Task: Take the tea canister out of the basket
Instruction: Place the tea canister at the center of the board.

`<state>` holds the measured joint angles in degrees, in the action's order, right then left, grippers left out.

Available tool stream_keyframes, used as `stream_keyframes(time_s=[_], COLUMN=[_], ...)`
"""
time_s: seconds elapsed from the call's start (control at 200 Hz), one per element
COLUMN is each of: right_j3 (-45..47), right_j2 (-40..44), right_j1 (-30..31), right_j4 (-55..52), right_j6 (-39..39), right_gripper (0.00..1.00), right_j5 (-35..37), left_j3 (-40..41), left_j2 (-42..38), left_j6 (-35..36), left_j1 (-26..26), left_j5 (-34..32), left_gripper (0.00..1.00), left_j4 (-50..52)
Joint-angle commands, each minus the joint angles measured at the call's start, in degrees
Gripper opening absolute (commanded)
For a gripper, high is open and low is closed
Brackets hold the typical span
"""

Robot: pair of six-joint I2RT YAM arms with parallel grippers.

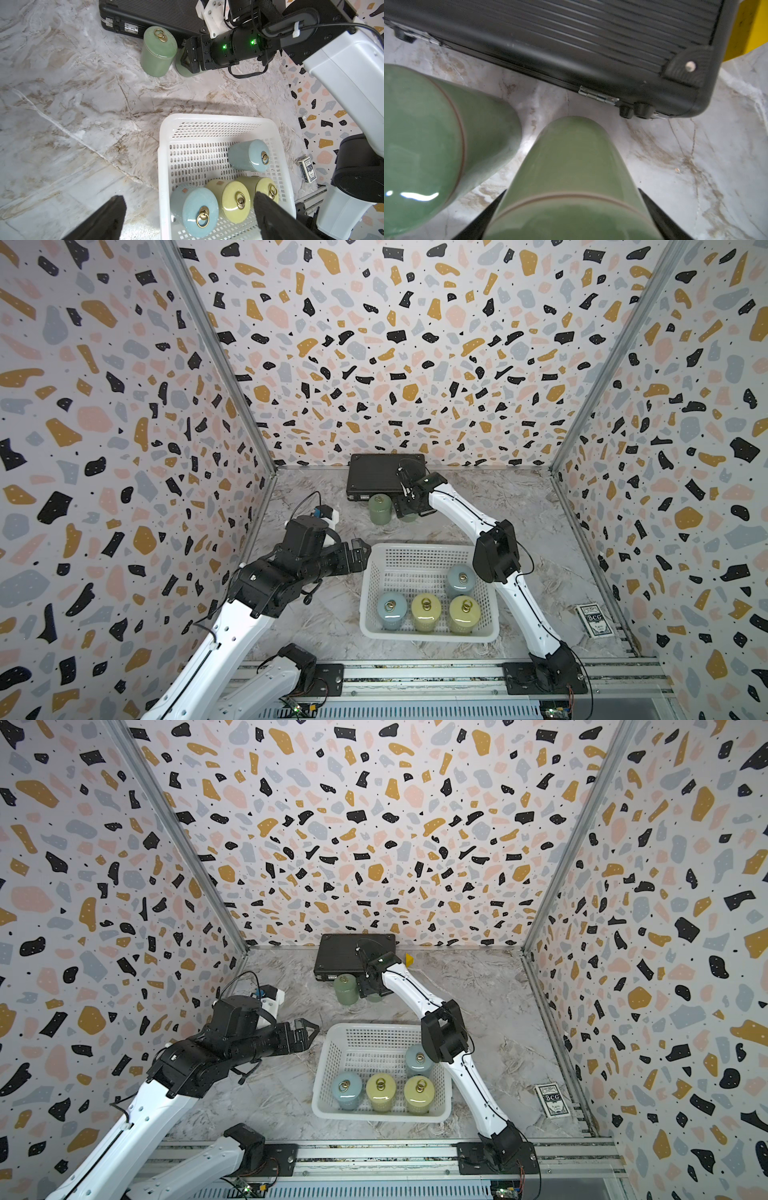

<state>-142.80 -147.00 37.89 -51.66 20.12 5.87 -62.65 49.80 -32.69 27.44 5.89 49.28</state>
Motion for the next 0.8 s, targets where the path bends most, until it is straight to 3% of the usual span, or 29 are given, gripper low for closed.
stream_keyframes(time_s=[0.0, 0.791], right_j3=[-2.69, -2.7], right_j2=[-0.57, -1.03], right_j1=[0.08, -0.01], right_j4=[2.39, 4.13], right_j6=[0.57, -0.03], right_gripper=[0.82, 0.95], right_j5=[-0.77, -1.52], left_j3=[-1.49, -1.33], left_j2=[-0.24, -0.08], left_j6=[-0.03, 0.08], left_j1=[0.07, 0.07], left_j5=[-0.61, -0.96], left_gripper=[1.0, 1.0], left_j4=[-0.15, -0.46])
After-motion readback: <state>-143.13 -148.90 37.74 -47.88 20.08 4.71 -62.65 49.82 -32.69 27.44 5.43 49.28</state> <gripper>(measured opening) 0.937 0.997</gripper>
